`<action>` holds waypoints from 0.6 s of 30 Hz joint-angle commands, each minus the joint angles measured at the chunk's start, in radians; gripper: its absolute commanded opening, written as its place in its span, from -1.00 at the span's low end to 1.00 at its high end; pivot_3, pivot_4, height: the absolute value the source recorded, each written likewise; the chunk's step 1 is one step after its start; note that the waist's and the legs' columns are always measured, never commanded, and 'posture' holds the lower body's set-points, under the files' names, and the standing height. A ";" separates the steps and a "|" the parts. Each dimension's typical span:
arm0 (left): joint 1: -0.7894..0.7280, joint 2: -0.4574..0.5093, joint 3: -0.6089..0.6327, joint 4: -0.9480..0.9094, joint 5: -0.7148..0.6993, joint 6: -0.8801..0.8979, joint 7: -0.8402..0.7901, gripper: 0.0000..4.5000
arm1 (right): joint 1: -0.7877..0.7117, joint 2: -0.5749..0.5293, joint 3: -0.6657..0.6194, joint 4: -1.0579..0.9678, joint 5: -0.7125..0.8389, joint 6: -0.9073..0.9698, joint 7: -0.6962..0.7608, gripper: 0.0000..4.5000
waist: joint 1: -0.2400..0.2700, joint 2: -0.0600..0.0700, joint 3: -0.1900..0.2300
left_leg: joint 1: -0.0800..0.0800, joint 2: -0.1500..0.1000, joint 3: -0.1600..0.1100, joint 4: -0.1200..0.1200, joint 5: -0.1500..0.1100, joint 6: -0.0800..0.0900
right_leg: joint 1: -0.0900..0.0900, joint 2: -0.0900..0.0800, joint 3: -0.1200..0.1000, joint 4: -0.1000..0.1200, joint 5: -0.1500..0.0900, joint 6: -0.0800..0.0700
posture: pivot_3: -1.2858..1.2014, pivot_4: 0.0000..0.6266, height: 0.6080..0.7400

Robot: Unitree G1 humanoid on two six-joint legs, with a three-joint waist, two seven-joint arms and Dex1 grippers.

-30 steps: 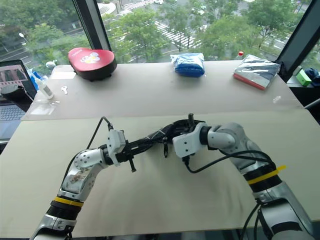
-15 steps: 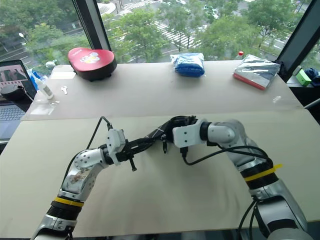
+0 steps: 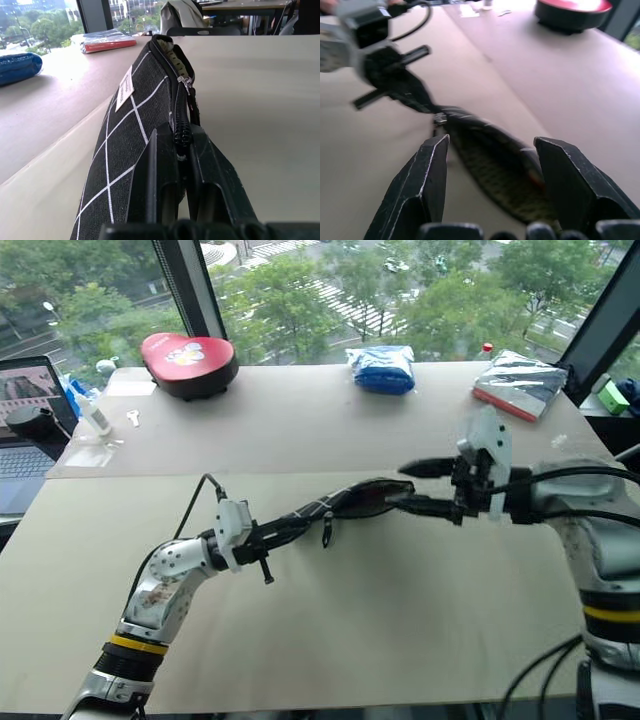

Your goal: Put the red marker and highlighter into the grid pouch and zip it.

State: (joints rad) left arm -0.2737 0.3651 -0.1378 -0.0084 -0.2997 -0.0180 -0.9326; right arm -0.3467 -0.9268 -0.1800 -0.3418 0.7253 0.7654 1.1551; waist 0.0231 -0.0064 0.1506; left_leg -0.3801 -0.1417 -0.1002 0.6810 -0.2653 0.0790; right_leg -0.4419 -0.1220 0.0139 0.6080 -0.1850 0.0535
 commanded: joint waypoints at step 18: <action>-0.024 -0.010 -0.003 -0.015 -0.009 -0.011 -0.013 -1.00 | -0.062 0.362 0.357 -0.026 -0.255 0.120 -0.531 0.35 | -0.005 0.000 0.000 | 0.000 0.000 0.001 0.003 0.002 -0.003 | 0.000 0.001 -0.001 0.003 0.000 0.000 | 0.03 -0.52 1.00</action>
State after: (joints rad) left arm -0.2816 0.3598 -0.1434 -0.0057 -0.3005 -0.0176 -0.9435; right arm -0.3843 -0.5750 0.1774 -0.3572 0.4788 0.8837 0.6321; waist 0.0179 -0.0067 0.1507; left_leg -0.3799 -0.1420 -0.0996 0.6839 -0.2633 0.0758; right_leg -0.4423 -0.1213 0.0136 0.6105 -0.1849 0.0534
